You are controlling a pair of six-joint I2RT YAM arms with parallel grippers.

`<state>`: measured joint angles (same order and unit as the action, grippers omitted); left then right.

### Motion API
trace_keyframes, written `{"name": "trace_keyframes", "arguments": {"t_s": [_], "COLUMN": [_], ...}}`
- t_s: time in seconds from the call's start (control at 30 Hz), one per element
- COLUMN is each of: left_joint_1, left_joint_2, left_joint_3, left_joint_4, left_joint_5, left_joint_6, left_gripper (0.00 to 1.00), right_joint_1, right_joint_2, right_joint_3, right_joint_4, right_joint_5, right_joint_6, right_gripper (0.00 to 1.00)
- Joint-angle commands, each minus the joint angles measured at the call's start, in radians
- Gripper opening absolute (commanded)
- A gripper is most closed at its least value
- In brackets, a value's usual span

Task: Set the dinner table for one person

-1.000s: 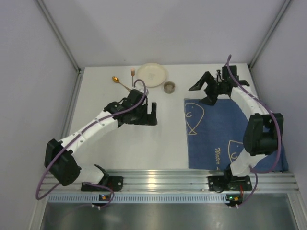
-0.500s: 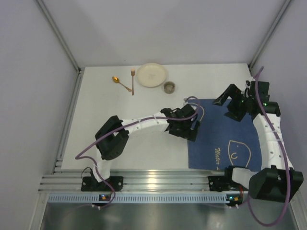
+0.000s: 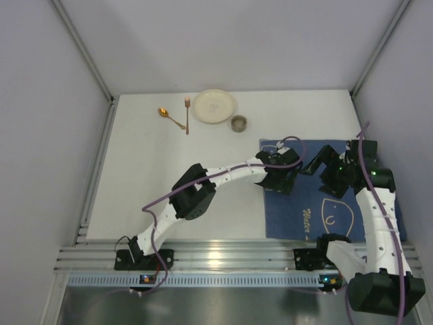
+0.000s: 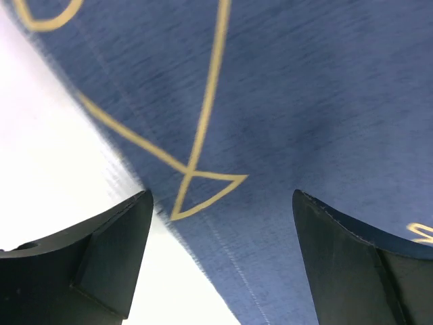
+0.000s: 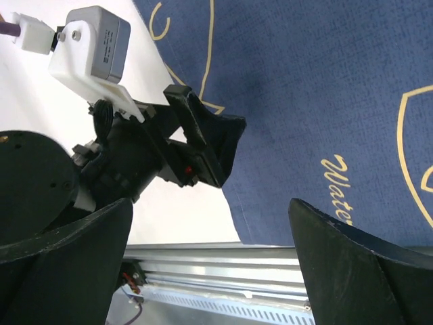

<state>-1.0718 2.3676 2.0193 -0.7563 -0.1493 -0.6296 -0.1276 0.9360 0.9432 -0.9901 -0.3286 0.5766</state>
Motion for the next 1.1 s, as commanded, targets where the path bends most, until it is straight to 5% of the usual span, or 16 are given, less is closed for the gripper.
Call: {"name": "trace_keyframes", "arguments": {"t_s": [0.0,0.33,0.63,1.07], "left_joint_1": [-0.005,-0.005,0.013,0.288], "left_joint_2": [0.033,0.019,0.055,-0.487], "left_joint_3": [0.036,0.006,-0.025,-0.735], "left_joint_4": [-0.156,-0.16,-0.152,0.0], "left_joint_5": [-0.148,-0.205,-0.136,-0.179], "left_joint_6": [-0.047,-0.048,-0.083,-0.091], "left_gripper": [0.89,0.83,0.0,0.0], "right_joint_1": [-0.004,-0.006,-0.003,0.025], "right_joint_2": [-0.052,-0.085,-0.077,-0.042], "right_joint_3": [-0.001,0.0,-0.017,0.008], "right_joint_4": [-0.047,-0.074,-0.076,-0.058], "right_joint_5": [0.022,0.031,0.03,0.03], "right_joint_6": [0.0,-0.004,-0.018,-0.02], "right_gripper": [0.98,0.99,0.99,0.99]}}
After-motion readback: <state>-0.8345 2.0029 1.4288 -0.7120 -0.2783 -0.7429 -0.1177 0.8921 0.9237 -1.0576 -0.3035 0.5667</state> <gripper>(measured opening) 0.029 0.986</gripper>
